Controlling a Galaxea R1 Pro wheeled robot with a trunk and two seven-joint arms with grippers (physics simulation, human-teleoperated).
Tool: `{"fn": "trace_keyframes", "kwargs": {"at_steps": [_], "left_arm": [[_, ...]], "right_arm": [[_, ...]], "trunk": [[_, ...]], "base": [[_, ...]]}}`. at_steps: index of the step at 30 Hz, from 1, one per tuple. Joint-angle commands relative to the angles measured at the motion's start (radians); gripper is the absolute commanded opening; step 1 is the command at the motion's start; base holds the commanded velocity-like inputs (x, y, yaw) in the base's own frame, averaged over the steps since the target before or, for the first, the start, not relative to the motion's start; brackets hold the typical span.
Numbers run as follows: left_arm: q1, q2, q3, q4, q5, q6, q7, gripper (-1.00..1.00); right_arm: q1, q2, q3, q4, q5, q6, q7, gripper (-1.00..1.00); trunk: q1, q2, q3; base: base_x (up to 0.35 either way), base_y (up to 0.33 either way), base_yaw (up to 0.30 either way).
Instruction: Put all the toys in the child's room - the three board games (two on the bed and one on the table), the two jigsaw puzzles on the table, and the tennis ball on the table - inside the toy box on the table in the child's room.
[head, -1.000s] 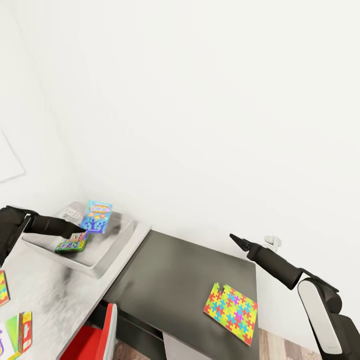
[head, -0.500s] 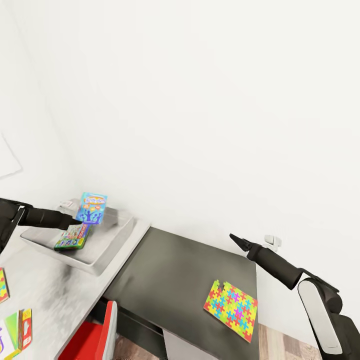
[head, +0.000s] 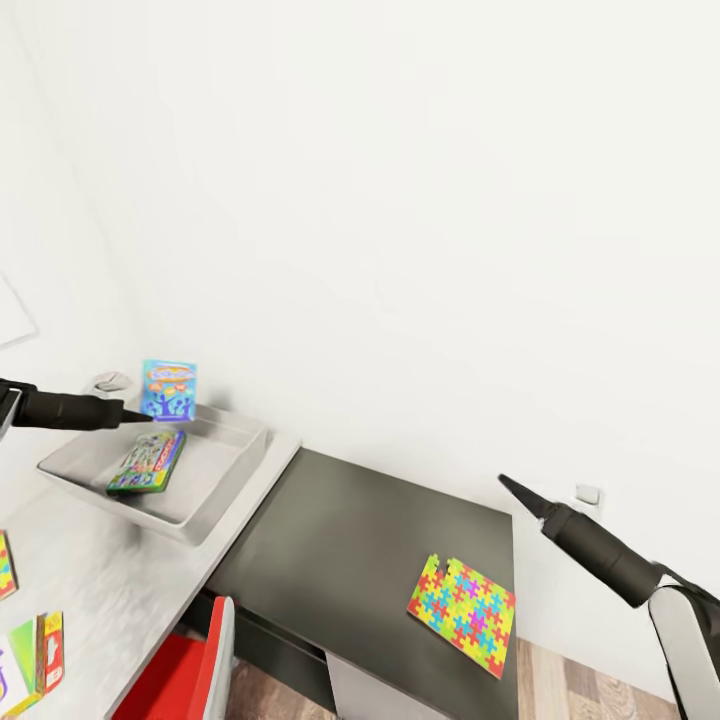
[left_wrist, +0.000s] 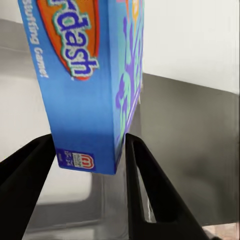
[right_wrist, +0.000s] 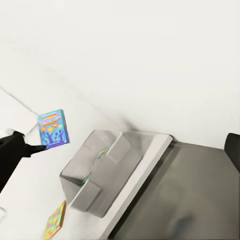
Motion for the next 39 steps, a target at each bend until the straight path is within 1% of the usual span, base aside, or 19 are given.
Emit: {"fn": "trace_keyframes", "kwargs": {"at_steps": [1, 2, 4, 6, 8, 10, 12, 21, 28, 36, 39], "left_arm": [[-0.003, -0.002, 0.005, 0.003, -0.015, 0.005, -0.02, -1.0], [-0.003, -0.002, 0.004, 0.004, -0.016, 0.004, -0.025, -1.0], [-0.004, -0.008, 0.0, 0.008, -0.018, 0.001, -0.039, -1.0], [-0.005, -0.015, -0.009, 0.014, -0.019, -0.001, -0.043, -1.0], [-0.005, -0.019, -0.032, 0.026, -0.019, -0.018, -0.044, -1.0], [-0.005, -0.023, -0.06, 0.05, -0.019, -0.046, -0.044, -1.0], [-0.005, -0.025, -0.075, 0.074, -0.019, -0.061, -0.043, -1.0], [-0.005, -0.026, -0.088, 0.096, -0.02, -0.096, -0.036, -1.0], [-0.005, -0.026, -0.134, 0.097, -0.02, -0.117, -0.031, -1.0], [-0.005, -0.026, -0.142, 0.117, -0.021, -0.148, -0.028, -1.0], [-0.005, -0.026, -0.142, 0.128, -0.022, -0.163, -0.008, -1.0]], "right_arm": [[0.001, 0.0, -0.021, 0.0, -0.004, 0.022, 0.052, 1.0], [0.002, 0.0, -0.03, 0.0, -0.004, 0.03, 0.075, 1.0], [0.005, 0.0, -0.061, 0.0, -0.004, 0.054, 0.163, 1.0], [0.006, 0.0, -0.072, 0.001, -0.004, 0.062, 0.193, 1.0], [0.006, 0.0, -0.077, 0.001, -0.004, 0.066, 0.205, 1.0], [0.006, 0.0, -0.079, 0.001, -0.003, 0.066, 0.21, 1.0], [0.006, 0.0, -0.08, 0.001, -0.003, 0.066, 0.212, 1.0], [0.006, 0.0, -0.081, 0.001, -0.001, 0.067, 0.213, 1.0], [0.006, 0.0, -0.082, 0.0, -0.001, 0.065, 0.213, 1.0], [0.006, 0.0, -0.082, 0.0, 0.001, 0.065, 0.214, 1.0], [0.006, 0.0, -0.082, 0.0, 0.001, 0.065, 0.214, 1.0]], "trunk": [[0.0, -0.002, -0.004], [0.0, -0.002, -0.005], [0.0, -0.002, -0.009], [0.0, -0.002, -0.012], [0.0, -0.002, -0.015], [0.0, -0.002, -0.018], [0.0, -0.002, -0.022], [0.0, -0.002, -0.037], [0.0, -0.002, -0.048], [0.0, -0.002, -0.061], [0.0, -0.002, -0.066]], "base": [[0.0, 0.0, 0.0], [0.0, 0.0, 0.0], [0.0, 0.0, 0.0], [0.0, 0.0, 0.0], [0.0, 0.0, 0.0], [0.0, 0.0, 0.0], [0.0, 0.0, 0.0], [0.0, 0.0, 0.0], [0.0, 0.0, 0.0], [0.0, 0.0, 0.0], [0.0, 0.0, 0.0]]}}
